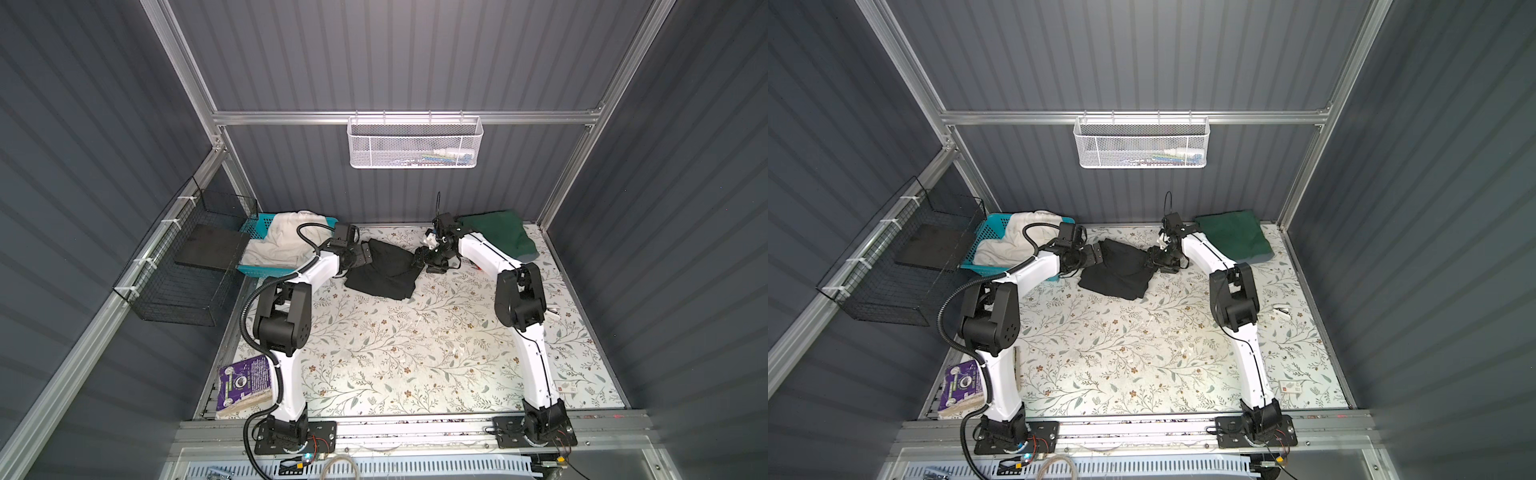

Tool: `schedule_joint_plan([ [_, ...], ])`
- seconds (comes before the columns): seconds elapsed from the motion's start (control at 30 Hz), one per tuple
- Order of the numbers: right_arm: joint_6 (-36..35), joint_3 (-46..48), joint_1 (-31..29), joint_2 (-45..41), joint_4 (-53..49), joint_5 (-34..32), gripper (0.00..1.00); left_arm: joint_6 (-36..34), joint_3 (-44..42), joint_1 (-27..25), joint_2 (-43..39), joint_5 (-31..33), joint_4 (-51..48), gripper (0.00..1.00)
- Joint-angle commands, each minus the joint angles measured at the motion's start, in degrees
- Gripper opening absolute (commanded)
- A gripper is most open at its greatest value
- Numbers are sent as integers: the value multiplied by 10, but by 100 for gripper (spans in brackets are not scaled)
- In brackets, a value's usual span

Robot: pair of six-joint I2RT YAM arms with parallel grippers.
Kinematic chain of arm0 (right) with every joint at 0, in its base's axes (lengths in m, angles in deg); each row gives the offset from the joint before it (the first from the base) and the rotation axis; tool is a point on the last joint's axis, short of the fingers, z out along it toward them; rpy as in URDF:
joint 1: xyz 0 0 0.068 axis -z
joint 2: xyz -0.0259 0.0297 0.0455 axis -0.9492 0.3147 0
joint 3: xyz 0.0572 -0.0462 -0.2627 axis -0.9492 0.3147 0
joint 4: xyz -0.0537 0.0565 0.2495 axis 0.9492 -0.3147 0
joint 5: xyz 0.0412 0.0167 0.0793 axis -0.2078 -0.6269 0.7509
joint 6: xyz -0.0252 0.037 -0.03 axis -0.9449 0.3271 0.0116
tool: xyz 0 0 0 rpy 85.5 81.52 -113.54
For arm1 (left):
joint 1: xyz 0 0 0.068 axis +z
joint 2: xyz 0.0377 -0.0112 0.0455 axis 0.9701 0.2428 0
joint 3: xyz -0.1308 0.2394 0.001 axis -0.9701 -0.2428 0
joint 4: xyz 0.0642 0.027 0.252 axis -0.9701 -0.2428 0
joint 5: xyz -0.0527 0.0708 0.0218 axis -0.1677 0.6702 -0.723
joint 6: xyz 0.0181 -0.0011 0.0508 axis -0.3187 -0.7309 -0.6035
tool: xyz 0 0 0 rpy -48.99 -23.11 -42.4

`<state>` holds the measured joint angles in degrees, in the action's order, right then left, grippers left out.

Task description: Fold and stack the t-shirts

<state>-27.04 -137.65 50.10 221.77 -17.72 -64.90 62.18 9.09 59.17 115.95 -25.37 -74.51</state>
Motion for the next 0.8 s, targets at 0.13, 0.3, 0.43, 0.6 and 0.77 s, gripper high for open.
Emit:
schedule_joint_plan([
  [0.13,0,-60,16,43,-17,-19,72,-30,50,-2,20,-19,-11,100],
  [0.3,-8,-74,21,54,-15,-29,73,-46,120,-1,61,-49,-6,100],
  [0.43,-8,-78,24,59,0,0,73,-76,170,-1,104,-117,15,100],
  [0.6,-3,-74,24,59,27,37,68,-108,235,-1,160,-170,-15,93],
  [0.77,4,-76,25,64,46,55,65,-117,265,-1,196,-177,-39,86],
])
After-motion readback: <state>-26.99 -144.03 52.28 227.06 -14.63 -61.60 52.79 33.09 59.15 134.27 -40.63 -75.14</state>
